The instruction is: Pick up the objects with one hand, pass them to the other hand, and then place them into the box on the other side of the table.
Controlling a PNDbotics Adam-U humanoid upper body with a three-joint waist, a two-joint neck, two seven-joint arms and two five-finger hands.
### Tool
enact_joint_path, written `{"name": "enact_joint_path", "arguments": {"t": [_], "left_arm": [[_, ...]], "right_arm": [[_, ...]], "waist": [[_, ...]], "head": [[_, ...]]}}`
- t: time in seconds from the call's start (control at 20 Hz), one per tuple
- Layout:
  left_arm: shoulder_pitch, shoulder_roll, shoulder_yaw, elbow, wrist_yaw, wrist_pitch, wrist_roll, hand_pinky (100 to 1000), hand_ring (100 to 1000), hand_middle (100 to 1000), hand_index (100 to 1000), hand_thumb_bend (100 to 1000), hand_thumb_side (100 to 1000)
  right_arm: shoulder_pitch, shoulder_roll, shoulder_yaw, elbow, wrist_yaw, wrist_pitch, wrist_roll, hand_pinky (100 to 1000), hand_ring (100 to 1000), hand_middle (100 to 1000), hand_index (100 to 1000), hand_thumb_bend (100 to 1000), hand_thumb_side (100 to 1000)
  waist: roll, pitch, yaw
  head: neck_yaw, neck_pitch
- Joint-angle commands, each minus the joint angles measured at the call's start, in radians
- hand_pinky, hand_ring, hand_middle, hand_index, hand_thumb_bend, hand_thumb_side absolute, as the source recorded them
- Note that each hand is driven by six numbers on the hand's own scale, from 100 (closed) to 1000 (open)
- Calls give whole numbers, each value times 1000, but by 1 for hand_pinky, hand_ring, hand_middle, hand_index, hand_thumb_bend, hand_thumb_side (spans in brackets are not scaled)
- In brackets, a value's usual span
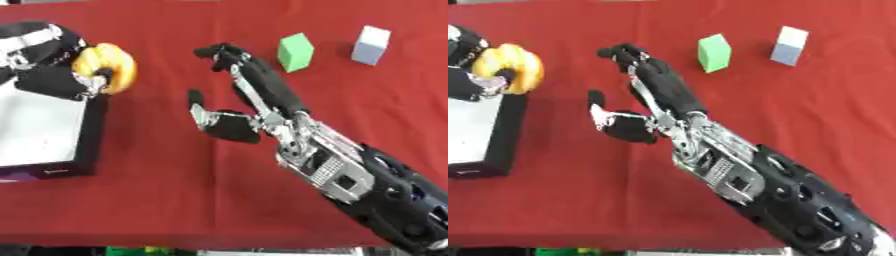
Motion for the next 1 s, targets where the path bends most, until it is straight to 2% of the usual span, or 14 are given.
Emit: {"name": "enact_joint_path", "arguments": {"t": [0.05,0.25,0.45,0.6,0.8,1.0], "left_arm": [[34,93,64,-29,44,-8,73,759,541,373,362,100,263],[107,142,91,-15,70,-20,142,760,547,383,368,100,249],[150,154,104,22,66,-29,164,761,556,398,391,100,243],[157,147,103,63,52,-38,161,769,573,435,465,100,198],[144,125,92,142,8,-64,140,784,602,478,520,100,152],[124,99,82,235,-43,-88,121,817,670,549,643,100,107]], "right_arm": [[-9,-18,-15,-27,-17,5,-10,792,757,786,868,100,424],[-9,-25,-23,-38,-26,6,-21,791,752,773,863,100,413],[-7,-32,-36,-54,-32,9,-30,789,747,768,858,100,406],[-7,-35,-49,-71,-40,11,-40,787,743,764,855,100,398],[-6,-40,-62,-97,-52,14,-49,785,740,761,853,100,392],[-5,-44,-68,-117,-60,18,-51,784,738,759,852,100,390]], "waist": [[-1,-20,-1],[-4,-19,-3],[-10,-16,-4],[-14,-15,-6],[-19,-13,-10],[-21,-12,-13]], "head": [[16,-17],[39,-26],[70,-32],[89,-35],[103,-35],[110,-38]]}}
